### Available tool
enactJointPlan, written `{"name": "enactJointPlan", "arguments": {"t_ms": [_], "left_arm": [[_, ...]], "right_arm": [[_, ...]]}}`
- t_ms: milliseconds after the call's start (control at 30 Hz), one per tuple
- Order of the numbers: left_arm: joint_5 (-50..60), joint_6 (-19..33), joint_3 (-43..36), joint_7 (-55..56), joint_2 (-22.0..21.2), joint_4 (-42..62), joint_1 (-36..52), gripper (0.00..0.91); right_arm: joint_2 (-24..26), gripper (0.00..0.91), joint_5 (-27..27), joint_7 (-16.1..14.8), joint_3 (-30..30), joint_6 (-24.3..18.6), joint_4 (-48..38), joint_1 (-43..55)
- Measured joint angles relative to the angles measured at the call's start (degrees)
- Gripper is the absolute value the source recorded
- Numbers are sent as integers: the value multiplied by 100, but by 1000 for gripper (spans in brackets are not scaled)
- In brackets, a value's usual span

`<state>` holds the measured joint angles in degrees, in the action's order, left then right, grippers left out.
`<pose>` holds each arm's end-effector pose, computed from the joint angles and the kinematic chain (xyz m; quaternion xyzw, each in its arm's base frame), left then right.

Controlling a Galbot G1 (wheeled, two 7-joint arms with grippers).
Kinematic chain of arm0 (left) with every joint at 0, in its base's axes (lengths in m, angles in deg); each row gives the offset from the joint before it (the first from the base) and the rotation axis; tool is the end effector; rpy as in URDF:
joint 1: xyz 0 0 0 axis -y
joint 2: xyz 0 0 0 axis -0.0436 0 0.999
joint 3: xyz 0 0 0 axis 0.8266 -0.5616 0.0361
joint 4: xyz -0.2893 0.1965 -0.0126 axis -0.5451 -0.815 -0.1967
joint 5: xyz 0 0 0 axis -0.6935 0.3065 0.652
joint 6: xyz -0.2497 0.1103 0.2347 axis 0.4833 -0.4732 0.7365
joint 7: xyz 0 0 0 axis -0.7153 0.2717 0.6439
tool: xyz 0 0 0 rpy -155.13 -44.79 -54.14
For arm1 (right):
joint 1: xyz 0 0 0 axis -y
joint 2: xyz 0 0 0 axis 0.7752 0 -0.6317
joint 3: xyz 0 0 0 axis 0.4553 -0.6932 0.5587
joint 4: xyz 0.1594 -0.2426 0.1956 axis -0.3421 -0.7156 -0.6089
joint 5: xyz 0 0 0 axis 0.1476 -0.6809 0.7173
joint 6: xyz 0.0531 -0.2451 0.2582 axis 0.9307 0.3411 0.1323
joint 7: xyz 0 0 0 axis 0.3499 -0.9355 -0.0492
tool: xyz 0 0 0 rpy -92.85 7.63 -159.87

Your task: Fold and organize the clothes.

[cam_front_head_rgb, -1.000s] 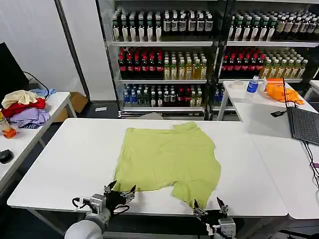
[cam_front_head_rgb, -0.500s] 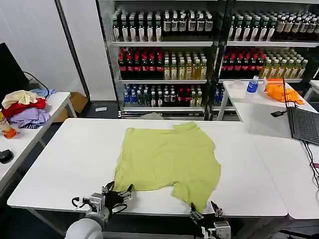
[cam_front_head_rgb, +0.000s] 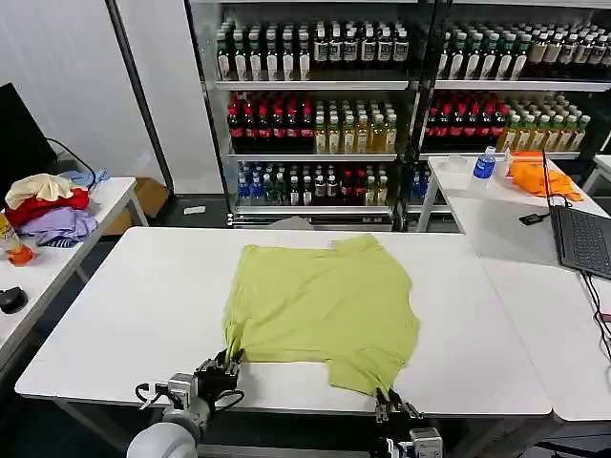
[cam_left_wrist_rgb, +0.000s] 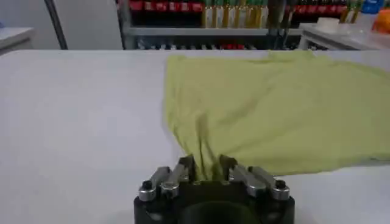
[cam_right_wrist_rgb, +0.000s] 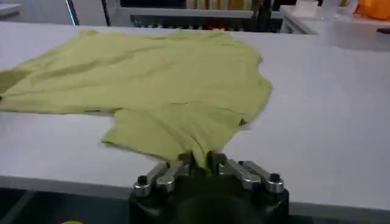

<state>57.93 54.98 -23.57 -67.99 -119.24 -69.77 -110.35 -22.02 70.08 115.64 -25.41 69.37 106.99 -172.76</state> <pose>0.2382 0.0228 -0.3068 -0.0840 -0.9486 -0.0057 0.3051 0.1478 0.0351 -0.2785 0.0408 -0.9618 0.0162 0.2703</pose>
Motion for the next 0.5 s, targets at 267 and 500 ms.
{"name": "enactJointPlan", "arguments": {"t_ms": [267, 500], "left_arm": [[-219, 98, 143, -26, -11, -187, -163, 30], [-404, 99, 406, -10, 59, -580, -416, 30]], "right_arm": [[86, 0, -29, -141, 191, -212, 297, -156], [175, 0, -66, -274, 395, -362, 693, -348]]}}
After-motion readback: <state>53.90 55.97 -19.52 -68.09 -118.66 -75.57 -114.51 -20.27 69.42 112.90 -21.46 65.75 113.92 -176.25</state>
